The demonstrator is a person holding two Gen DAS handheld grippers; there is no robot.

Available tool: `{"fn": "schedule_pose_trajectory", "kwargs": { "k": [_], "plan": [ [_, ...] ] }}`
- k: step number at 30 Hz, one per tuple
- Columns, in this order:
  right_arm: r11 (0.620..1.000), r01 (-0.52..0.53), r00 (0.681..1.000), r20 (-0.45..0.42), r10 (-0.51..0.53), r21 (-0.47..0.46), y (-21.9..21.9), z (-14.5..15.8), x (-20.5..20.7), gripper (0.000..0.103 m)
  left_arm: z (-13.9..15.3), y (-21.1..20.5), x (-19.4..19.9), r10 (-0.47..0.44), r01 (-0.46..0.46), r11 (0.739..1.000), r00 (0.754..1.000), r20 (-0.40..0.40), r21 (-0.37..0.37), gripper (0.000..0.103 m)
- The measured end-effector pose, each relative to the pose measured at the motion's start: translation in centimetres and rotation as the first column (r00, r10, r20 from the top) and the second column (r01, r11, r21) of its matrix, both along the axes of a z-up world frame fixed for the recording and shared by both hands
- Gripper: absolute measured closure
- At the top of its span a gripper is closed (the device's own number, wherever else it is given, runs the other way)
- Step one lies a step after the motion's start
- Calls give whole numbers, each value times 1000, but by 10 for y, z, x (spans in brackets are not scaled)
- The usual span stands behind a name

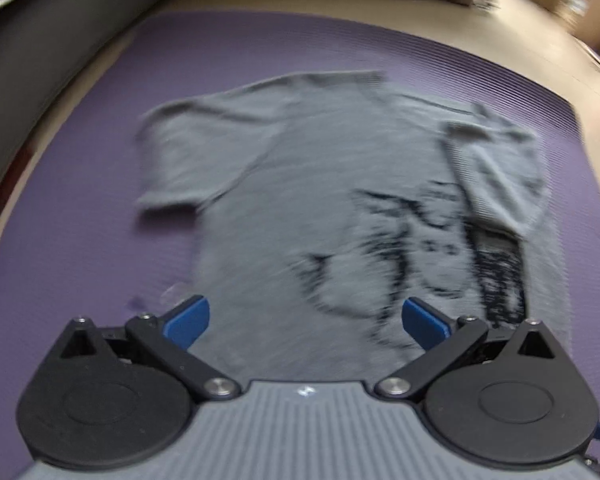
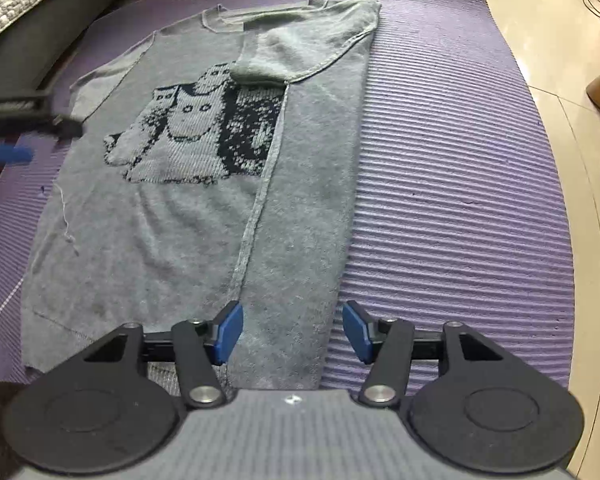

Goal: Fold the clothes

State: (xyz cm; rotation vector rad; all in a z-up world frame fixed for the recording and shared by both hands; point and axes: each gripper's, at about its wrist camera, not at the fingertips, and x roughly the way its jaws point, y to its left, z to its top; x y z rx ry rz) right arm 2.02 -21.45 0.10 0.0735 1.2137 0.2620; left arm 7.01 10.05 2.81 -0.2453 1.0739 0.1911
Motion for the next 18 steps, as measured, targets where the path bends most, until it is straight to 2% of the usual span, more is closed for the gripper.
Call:
{"fn": "schedule_pose_trajectory", "kwargs": {
  "k": [3, 7, 8, 12, 14, 15, 18],
  "plan": [
    [999, 30, 1000, 7, -30, -13, -4, -1, 3, 44, -4, 19, -20, 131, -129, 990, 991, 40, -61, 0],
    [996, 80, 996, 31, -79, -34, -7, 1, 6, 43, -30, 43, -23, 291, -291, 948, 956, -22, -128, 0],
    [995, 90, 995, 37, -88, -36, -8, 3, 5, 42, -31, 46, -22, 305, -305, 943, 952, -26, -133, 0],
    [998, 55, 995, 90, -53, -21, 2, 19, -1, 35, -39, 66, -12, 436, -431, 890, 900, 1, -146, 0],
    [1000, 14, 992, 124, -13, -11, 10, 24, -4, 26, -37, 67, -7, 443, -437, 893, 896, 35, -109, 0],
    [1000, -4, 991, 137, 5, -11, 15, 25, -5, 22, -35, 64, -2, 435, -431, 900, 898, 72, -62, 0],
    [997, -61, 990, 124, 66, -39, 28, 19, -6, 22, -34, 56, 6, 394, -403, 914, 908, 144, 42, 0]
  ]
}}
